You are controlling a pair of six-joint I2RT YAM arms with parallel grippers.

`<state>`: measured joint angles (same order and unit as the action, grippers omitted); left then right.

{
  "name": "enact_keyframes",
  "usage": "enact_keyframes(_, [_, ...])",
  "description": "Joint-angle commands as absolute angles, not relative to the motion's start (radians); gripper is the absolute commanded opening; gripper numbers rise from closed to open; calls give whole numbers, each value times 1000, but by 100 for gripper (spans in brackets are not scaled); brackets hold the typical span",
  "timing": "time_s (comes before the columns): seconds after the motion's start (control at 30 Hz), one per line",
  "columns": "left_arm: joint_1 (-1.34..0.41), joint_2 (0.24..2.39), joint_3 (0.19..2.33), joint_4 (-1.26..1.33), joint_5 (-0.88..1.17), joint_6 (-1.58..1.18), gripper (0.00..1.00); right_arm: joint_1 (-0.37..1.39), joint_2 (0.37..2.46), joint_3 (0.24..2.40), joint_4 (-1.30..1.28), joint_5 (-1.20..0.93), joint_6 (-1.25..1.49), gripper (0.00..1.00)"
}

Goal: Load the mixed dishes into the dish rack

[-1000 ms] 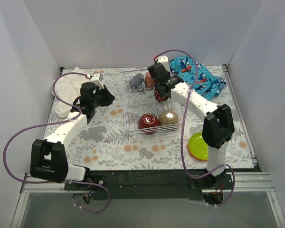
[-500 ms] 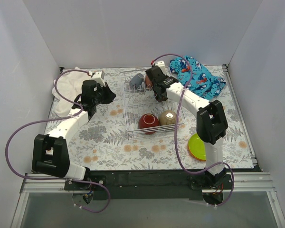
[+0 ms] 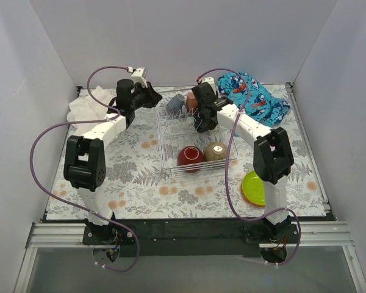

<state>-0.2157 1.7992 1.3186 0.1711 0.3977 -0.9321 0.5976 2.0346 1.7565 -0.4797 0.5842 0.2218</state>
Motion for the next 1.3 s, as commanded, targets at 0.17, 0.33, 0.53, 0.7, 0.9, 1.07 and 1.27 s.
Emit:
enact_keyframes(0.17, [-287, 1974, 1561, 276, 449, -899, 0, 586, 1862, 1738, -538, 531, 215, 54])
enact_keyframes(0.33, [-339, 2071, 1657, 284, 437, -858, 0, 580, 1787, 1687, -540, 439, 201, 53])
enact_keyframes(0.53, [-385, 2163, 1726, 282, 390, -832, 0, 560, 1735, 1641, -479, 209, 101, 38])
enact_keyframes(0.7, [-393, 2209, 1744, 270, 324, -812, 0, 549, 1714, 1605, -468, 209, 104, 39])
enact_keyframes(0.9, [-388, 2229, 1735, 268, 252, -810, 0, 537, 1686, 1556, -449, 196, 106, 39])
enact_keyframes(1.07, [-384, 2182, 1666, 242, 232, -833, 0, 523, 1667, 1511, -426, 195, 110, 40])
enact_keyframes(1.27, [-365, 2114, 1566, 207, 189, -842, 0, 514, 1646, 1485, -413, 190, 114, 41])
